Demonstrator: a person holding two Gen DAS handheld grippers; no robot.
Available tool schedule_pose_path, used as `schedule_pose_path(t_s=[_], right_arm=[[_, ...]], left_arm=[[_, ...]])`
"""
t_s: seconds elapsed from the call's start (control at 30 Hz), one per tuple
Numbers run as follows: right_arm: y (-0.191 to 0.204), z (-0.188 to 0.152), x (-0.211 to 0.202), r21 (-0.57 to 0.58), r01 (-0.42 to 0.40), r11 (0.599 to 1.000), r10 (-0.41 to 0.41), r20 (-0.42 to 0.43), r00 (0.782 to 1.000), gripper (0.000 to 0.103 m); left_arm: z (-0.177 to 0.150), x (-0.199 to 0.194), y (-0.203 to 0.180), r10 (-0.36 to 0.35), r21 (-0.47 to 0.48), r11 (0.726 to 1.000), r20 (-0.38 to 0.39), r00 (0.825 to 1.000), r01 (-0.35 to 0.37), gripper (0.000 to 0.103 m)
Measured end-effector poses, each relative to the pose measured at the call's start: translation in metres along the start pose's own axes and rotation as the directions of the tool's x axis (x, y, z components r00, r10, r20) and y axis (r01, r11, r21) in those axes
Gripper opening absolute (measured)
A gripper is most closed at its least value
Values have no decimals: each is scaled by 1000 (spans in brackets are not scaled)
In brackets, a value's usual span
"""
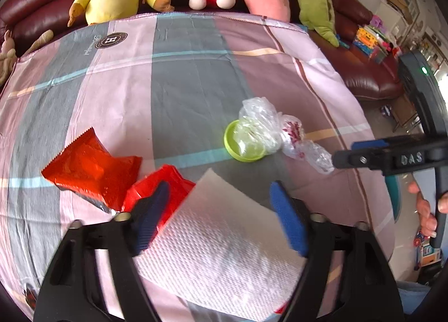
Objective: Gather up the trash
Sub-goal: 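Grasp the green lid with the left tool while the right tool grasps the plastic bag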
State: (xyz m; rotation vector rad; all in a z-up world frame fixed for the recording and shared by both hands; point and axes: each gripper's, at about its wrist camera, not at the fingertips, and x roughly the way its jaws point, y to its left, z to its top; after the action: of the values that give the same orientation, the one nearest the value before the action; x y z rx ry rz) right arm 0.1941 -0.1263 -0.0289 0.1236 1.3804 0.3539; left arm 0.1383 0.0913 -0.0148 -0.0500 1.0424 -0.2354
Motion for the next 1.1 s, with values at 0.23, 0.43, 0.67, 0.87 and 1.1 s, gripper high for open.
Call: schedule_pose_path(t_s=[0.23,0.43,0.67,0.87,1.1], right_arm=[[23,27,29,-52,-9,999,8,-7,1000,74],[27,30,47,-75,-29,997,27,-31,999,46],[15,26,31,-52,-51,997,52,19,998,31],[-21,17,7,32,-94,995,92,52,994,30],[-60,7,-9,93,-64,994,56,88,995,31]], left_arm=[[6,8,3,8,22,1000,-1,1000,-8,83],[9,13,4,14,20,1000,-6,1000,-13,86],[22,28,-12,17,65,998,-28,999,-15,86],[39,52,-38,30,129,991,-67,997,-21,86],[56,85,-60,63,156,987,-116,991,-44,86]])
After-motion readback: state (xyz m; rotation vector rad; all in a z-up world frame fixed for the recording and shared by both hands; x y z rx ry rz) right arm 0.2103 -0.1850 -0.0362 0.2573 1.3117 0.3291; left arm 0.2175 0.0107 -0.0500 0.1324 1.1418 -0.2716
